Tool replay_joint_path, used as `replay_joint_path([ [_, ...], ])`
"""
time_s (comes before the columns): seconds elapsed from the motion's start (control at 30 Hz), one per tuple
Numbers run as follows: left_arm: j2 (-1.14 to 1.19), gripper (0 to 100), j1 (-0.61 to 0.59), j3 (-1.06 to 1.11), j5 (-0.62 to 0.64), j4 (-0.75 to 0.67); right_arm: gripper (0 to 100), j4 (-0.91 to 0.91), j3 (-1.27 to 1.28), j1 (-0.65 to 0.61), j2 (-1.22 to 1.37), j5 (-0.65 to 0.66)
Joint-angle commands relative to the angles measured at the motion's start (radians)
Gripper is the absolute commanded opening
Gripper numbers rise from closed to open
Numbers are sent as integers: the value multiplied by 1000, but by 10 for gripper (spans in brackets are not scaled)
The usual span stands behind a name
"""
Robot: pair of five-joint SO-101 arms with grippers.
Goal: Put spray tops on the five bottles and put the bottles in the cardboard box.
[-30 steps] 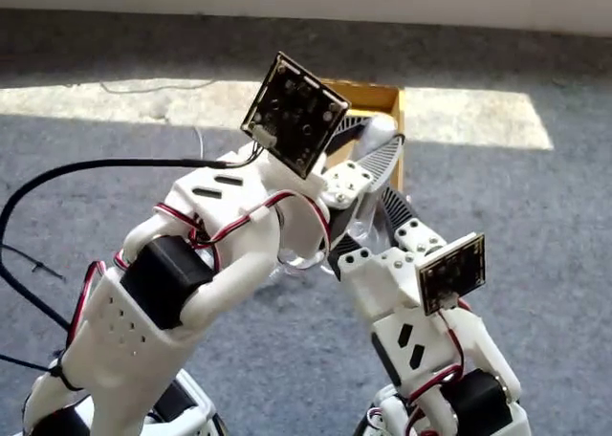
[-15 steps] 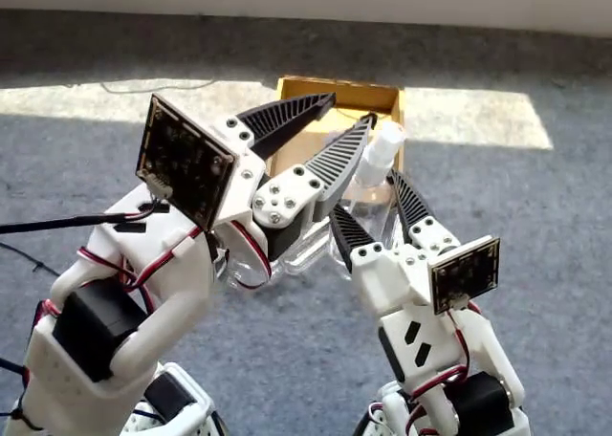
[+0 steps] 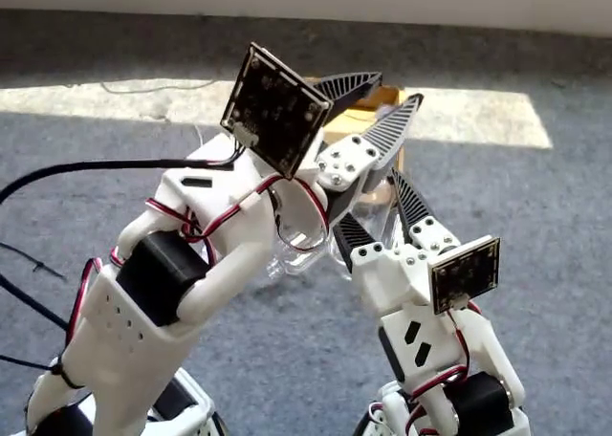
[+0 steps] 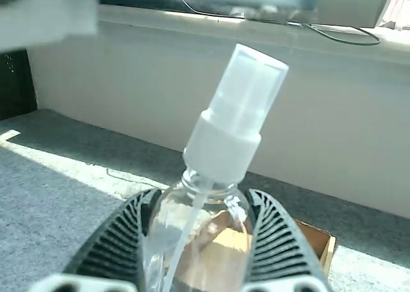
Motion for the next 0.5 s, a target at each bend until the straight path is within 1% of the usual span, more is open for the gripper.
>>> replay_joint_path([
  [0.0,5,130,7,-45,-9,48,4,-22,-7,13,4,12],
  [0.17,-28,130,-30,-8,-9,97,4,-22,-7,13,4,12],
  [0.47,-151,130,-28,107,-11,91,4,-22,-12,18,4,12],
])
